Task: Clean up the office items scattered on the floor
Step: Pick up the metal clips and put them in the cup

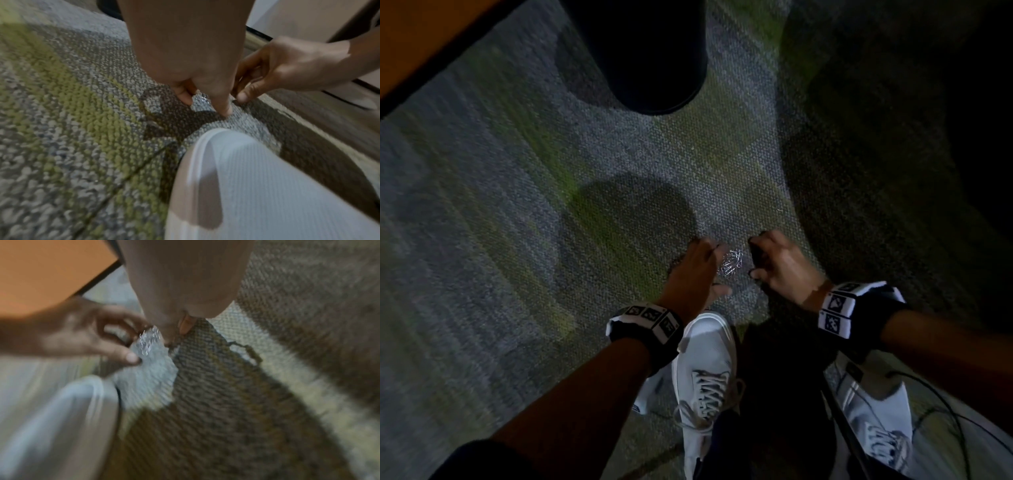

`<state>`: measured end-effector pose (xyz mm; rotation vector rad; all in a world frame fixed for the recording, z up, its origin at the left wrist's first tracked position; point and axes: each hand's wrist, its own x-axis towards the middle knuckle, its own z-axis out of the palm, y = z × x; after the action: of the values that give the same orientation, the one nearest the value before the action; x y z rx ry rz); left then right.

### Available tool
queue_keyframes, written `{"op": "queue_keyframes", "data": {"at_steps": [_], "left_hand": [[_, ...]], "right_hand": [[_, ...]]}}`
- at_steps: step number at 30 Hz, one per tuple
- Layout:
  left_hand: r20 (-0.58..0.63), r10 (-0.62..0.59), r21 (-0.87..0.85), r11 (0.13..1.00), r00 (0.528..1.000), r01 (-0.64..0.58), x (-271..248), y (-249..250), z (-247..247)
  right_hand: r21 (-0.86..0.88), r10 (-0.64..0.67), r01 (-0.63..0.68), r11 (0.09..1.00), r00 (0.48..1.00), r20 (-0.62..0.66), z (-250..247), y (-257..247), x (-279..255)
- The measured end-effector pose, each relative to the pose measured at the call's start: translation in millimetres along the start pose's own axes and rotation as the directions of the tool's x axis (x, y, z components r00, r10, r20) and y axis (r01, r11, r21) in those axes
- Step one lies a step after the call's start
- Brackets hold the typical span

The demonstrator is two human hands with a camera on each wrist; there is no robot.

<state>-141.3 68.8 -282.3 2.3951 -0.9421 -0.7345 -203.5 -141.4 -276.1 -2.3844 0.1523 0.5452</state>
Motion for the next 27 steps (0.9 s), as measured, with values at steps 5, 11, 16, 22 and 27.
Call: {"op": "queue_keyframes", "data": {"at_steps": [5,11,16,22,27], "left_hand": [[-0.007,-0.033,0.077,0.996,0.999,0.033,6,10,1],[-0.047,-0.027,0.044,0.999,0.999,0.029,7,9,4],[-0.034,-0.054,-0.008,0.999,0.998,0.054,16,6,9],[-0.104,-0.126,-0.111,0.987,0.987,0.115,23,5,-4],[-0.15,-0.22,-0.207,0.96,0.964,0.187,19,-1,-9]], "right_hand": [[-0.085,-0.12,0.12,0.989,0.993,0.007,14,-15,12],[-0.091,-0.182,0.187,0.978,0.981,0.063,13,-23,27],[0.018,-0.158,0.157,0.987,0.986,0.054,4,-24,26],[0.022,-0.011,0.011,1.0,1.0,0.024,-6,-13,18],[-0.108,-0.1,0.108,0.988,0.992,0.076,6,-25,17]]}}
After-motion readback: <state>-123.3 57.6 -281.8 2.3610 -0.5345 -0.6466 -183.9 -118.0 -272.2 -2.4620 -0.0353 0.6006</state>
